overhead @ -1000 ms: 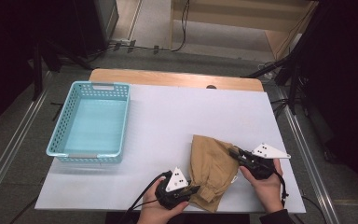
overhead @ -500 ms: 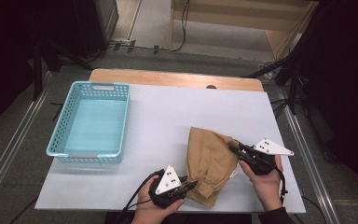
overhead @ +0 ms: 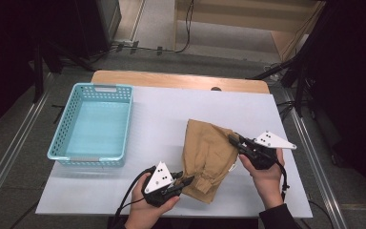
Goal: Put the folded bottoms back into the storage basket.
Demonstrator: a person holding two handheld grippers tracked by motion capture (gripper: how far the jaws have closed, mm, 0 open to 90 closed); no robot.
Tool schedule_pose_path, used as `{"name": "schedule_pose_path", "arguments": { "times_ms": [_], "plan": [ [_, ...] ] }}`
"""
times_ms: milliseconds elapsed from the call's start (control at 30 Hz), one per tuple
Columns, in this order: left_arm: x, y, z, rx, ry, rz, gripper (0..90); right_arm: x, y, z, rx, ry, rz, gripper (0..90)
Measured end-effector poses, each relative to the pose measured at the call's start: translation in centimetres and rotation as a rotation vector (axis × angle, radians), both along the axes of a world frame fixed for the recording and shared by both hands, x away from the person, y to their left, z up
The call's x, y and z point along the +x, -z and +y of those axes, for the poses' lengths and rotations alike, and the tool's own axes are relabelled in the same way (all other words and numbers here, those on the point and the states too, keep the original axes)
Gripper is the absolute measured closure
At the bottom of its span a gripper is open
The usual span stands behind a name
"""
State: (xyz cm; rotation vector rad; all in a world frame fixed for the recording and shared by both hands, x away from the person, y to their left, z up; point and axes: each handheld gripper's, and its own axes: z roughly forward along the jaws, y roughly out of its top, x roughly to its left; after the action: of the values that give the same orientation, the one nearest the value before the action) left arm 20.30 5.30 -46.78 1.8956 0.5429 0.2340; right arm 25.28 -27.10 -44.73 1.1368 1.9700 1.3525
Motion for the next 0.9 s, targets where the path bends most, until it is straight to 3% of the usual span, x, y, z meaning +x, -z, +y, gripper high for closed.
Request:
{"name": "schedule_pose_path", "arguments": {
  "times_ms": [533,900],
  "plan": [
    [0.7,-1.5,1.8,-0.036,-0.037,-0.02,75.6,1.7,-2.1,1.8,-0.007,-0.027,-0.023,76.7],
    [1.1,-2.3,3.0,-0.034,-0.071,-0.042,75.6,3.1,-3.0,3.2,-0.009,-0.05,-0.03,76.7]
  ]
}}
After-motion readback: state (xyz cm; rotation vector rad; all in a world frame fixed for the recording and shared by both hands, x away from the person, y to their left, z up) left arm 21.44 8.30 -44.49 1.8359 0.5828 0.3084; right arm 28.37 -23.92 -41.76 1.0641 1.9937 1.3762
